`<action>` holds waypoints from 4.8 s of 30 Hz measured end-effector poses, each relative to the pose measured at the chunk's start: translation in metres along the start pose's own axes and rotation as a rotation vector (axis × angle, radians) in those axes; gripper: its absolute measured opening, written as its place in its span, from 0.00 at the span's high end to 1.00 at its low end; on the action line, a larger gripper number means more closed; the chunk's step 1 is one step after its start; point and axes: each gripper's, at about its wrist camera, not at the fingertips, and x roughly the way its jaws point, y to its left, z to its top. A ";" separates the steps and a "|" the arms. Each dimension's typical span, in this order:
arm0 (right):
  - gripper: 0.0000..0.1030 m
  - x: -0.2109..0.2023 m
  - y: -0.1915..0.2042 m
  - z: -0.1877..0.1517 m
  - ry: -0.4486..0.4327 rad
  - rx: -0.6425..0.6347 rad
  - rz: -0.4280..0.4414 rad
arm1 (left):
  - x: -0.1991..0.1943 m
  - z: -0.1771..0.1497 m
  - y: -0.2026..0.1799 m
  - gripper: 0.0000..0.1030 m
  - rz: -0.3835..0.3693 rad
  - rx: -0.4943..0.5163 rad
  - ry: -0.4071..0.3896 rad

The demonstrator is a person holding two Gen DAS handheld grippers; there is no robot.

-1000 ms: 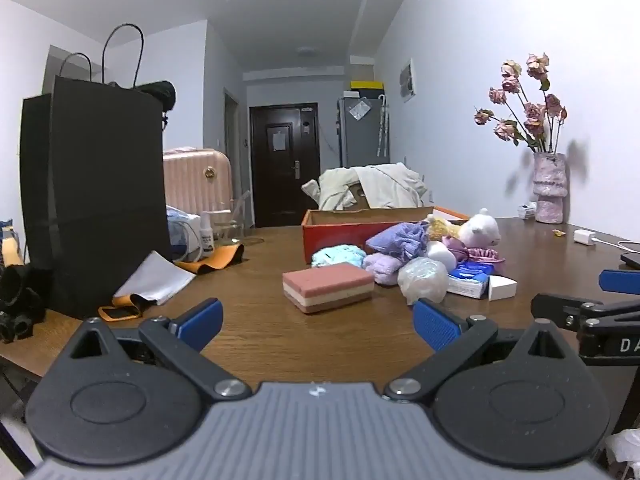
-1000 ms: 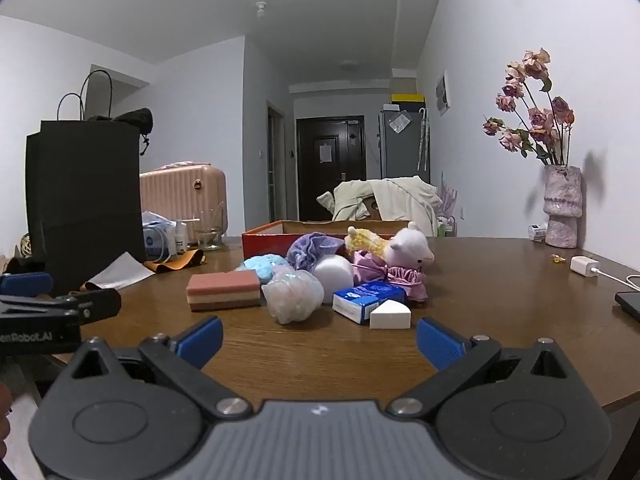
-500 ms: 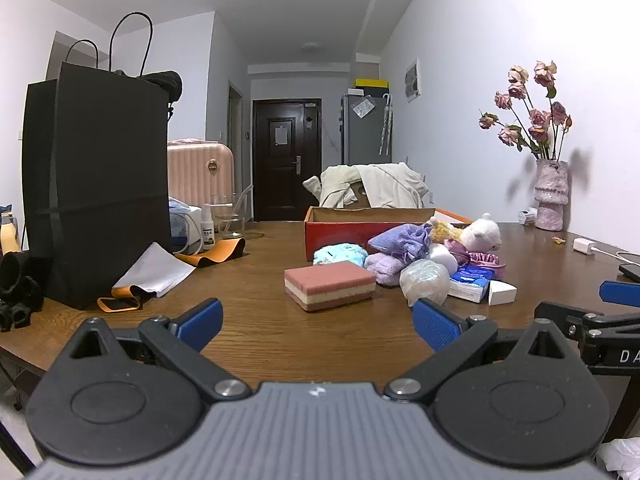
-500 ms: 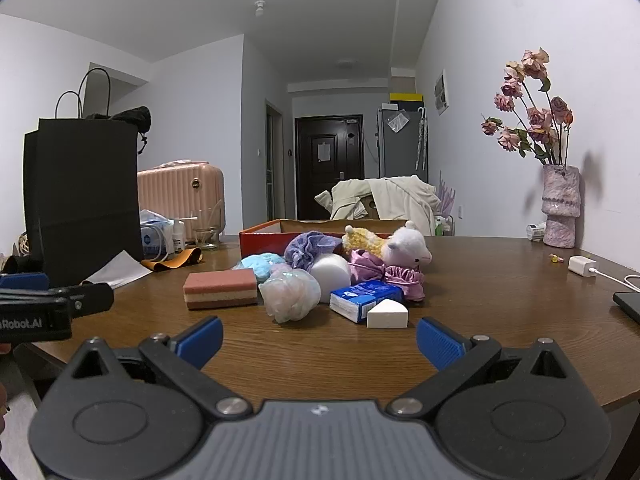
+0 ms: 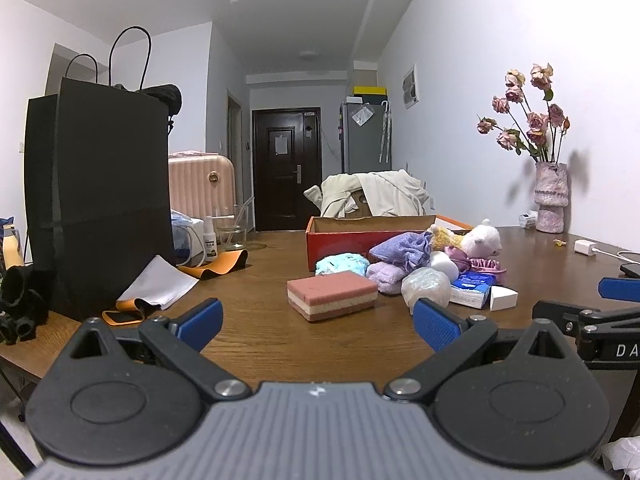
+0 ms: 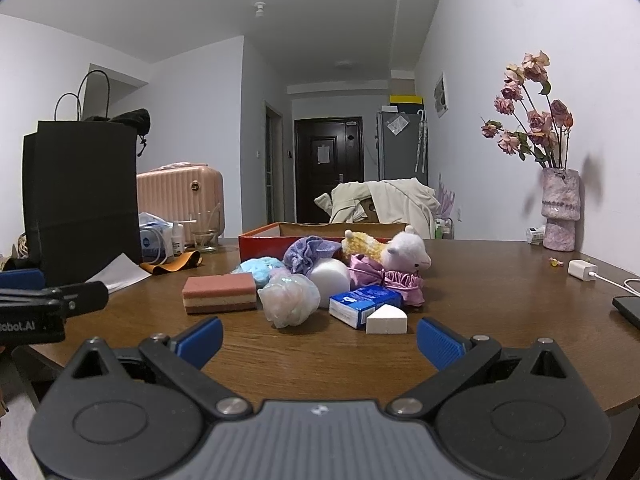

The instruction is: Organize soft objects

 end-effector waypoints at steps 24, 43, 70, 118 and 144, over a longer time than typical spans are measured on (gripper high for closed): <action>0.00 -0.002 -0.001 -0.002 0.001 0.003 -0.008 | -0.002 0.001 -0.001 0.00 -0.003 0.004 0.005; 0.00 -0.002 0.000 -0.002 0.007 -0.004 -0.014 | -0.001 0.002 -0.002 0.00 -0.004 0.006 0.009; 0.00 0.090 0.012 0.045 0.100 -0.041 0.184 | 0.094 0.024 0.024 0.00 0.032 -0.056 0.199; 0.76 0.108 -0.025 0.089 0.193 0.237 0.283 | 0.130 0.083 -0.007 0.64 -0.381 -0.251 0.332; 0.76 0.610 -0.078 0.143 0.706 0.629 0.198 | 0.612 0.148 -0.007 0.65 -0.145 -0.170 0.747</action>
